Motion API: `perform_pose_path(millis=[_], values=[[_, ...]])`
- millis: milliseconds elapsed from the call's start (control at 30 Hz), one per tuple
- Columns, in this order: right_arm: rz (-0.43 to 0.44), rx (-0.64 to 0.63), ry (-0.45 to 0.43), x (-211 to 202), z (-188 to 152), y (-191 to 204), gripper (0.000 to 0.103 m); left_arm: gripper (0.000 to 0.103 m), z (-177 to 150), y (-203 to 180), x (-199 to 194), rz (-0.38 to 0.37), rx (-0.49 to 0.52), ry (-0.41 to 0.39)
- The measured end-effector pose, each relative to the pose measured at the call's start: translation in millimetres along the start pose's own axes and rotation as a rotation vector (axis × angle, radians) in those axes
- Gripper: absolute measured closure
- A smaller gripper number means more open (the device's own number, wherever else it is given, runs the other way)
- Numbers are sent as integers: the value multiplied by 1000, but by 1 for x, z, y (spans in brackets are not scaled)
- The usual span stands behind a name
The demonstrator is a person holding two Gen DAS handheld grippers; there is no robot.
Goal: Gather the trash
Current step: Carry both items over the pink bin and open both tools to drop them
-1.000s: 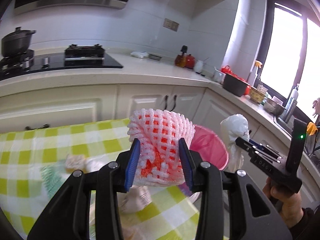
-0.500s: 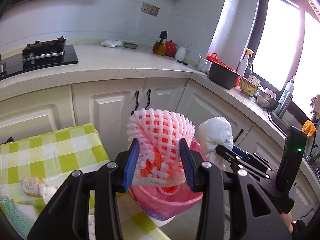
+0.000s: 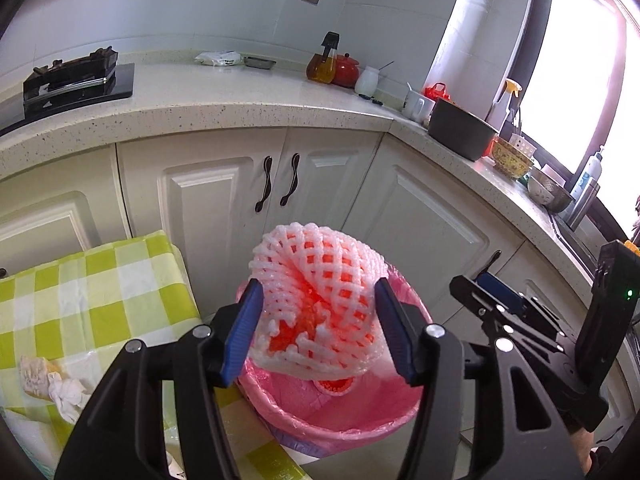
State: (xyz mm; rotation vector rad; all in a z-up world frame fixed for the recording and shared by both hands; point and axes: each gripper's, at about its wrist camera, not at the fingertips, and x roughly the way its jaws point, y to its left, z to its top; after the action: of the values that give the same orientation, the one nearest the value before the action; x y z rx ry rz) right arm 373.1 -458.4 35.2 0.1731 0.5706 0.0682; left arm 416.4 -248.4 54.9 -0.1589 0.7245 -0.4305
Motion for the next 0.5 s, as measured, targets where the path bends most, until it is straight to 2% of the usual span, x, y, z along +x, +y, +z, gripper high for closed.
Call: perform_pose_path(millis=[67,200,233,500], values=[[-2,2,-2,-2,-1,-2,48,43,-1,0,0,3,1,2],[0,4,-1,-7,-5,-3,48,42,-1,-1,-2,7,4,-3],[-1,4,-2,-9,-7,-3,48,38,-1,-2,-3,8,4,-5],[-9,0,-12,-26,-19,1,45,38,-3,-4,-31,12,27,-40]])
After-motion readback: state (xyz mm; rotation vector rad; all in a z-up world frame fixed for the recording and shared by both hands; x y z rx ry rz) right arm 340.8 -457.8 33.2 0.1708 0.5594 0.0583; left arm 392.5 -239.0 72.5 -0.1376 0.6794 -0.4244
